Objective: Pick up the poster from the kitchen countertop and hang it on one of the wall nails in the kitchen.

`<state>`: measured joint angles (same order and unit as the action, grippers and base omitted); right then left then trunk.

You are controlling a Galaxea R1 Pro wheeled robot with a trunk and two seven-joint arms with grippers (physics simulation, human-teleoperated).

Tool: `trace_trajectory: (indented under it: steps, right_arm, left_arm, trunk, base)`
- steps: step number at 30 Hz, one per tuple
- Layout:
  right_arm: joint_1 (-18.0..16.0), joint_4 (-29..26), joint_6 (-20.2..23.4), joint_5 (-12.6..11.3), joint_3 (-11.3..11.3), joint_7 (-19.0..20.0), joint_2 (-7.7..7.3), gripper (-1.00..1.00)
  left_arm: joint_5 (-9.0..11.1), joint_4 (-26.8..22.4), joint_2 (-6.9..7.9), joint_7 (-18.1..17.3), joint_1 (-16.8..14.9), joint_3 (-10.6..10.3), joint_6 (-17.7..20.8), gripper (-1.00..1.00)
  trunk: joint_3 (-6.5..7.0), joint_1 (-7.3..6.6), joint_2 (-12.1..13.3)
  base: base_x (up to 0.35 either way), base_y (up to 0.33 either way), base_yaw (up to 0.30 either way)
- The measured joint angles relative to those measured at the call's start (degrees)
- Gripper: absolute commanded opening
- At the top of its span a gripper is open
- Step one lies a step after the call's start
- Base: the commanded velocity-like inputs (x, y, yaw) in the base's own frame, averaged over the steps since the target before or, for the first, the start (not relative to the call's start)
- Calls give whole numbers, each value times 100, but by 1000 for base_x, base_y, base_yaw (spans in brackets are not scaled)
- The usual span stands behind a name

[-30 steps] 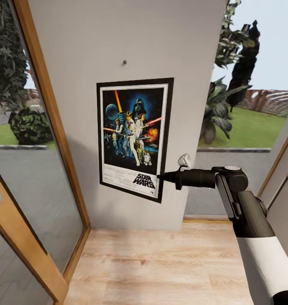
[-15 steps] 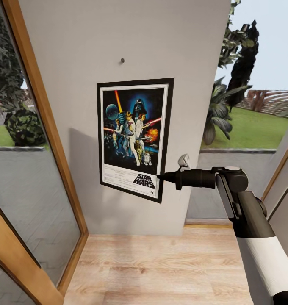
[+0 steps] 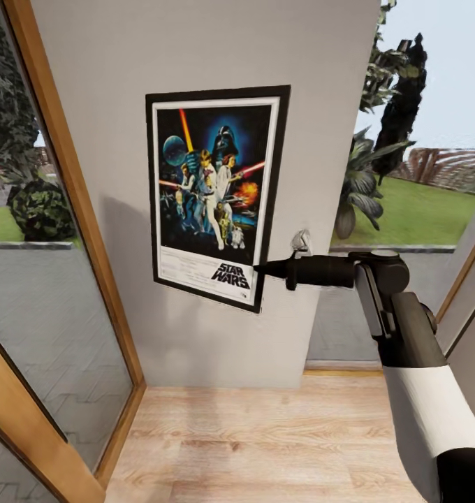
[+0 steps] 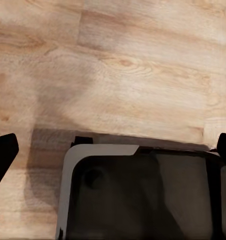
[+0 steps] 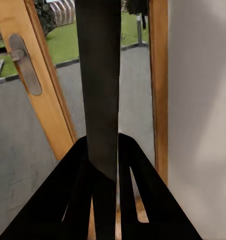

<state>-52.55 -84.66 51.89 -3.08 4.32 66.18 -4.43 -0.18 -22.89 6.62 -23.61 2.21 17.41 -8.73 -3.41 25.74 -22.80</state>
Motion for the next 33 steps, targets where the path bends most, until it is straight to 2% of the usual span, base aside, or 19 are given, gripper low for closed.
trace_trajectory:
  steps: [2,4,7,13,21,33]
  right_arm:
    - [-204,7,180,-106,7,19,33,-100]
    - [-491,20,346,-271,133,43,69,-100]
    - [-781,45,418,-340,366,46,101,-100]
    - [-1139,141,453,-374,583,56,120,-100]
    - [-1205,170,459,-387,622,261,98,-100]
    - [-1208,169,459,-393,626,309,88,-100]
  left_arm:
    - [-4,35,18,-81,0,-14,0,100]
    - [-10,57,28,-130,0,-48,0,100]
    - [-12,66,33,-151,0,-66,0,100]
    - [-20,71,35,-163,0,-78,6,100]
    - [-21,72,36,-165,0,-79,7,100]
    - [-21,72,36,-165,0,-81,3,100]
  trunk:
    - [0,0,0]
    - [0,0,0]
    - [0,0,0]
    - [0,0,0]
    - [-1,0,0]
    - [-1,0,0]
  base:
    - [0,0,0]
    - [0,0,0]
    - [0,0,0]
    - [0,0,0]
    - [0,0,0]
    - [0,0,0]
